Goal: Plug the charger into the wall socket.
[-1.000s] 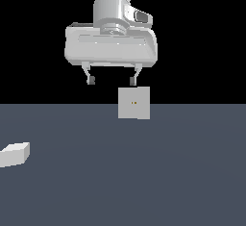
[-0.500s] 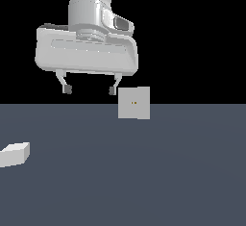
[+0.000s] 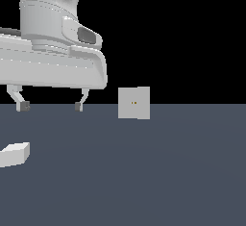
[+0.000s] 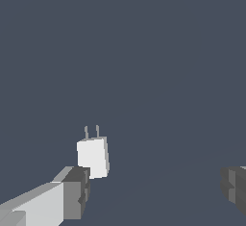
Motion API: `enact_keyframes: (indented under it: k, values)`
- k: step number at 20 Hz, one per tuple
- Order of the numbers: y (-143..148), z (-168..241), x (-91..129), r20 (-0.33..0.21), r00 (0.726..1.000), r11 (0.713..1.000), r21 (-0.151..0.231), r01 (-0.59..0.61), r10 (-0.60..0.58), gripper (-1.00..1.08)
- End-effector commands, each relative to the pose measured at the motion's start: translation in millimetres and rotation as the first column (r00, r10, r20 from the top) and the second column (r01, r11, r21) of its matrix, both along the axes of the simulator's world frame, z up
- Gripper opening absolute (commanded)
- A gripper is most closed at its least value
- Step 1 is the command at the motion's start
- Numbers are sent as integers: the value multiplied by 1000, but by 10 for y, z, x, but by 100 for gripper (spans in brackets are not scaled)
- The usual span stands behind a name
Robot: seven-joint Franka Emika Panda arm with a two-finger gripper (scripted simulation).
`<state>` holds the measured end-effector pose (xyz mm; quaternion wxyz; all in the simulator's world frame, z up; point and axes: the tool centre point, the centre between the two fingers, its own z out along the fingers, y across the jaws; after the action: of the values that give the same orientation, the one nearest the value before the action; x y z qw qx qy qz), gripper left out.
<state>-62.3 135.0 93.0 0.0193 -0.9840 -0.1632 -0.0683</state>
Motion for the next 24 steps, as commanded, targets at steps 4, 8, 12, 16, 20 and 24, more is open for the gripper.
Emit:
enact_keyframes:
  k: [4,8,12,16,20,24]
  values:
    - [273,-154,-127,46,997,998,11,-64,64,100]
    - [401,-232,-188,67,993,995,14,-95,94,100]
    - [476,-281,-224,80,990,993,15,-114,112,100]
    - [499,-300,-235,85,989,993,15,-119,118,100]
    - [494,-320,-236,82,990,993,15,-118,117,100]
    - [497,-427,-240,84,990,993,14,-119,118,100]
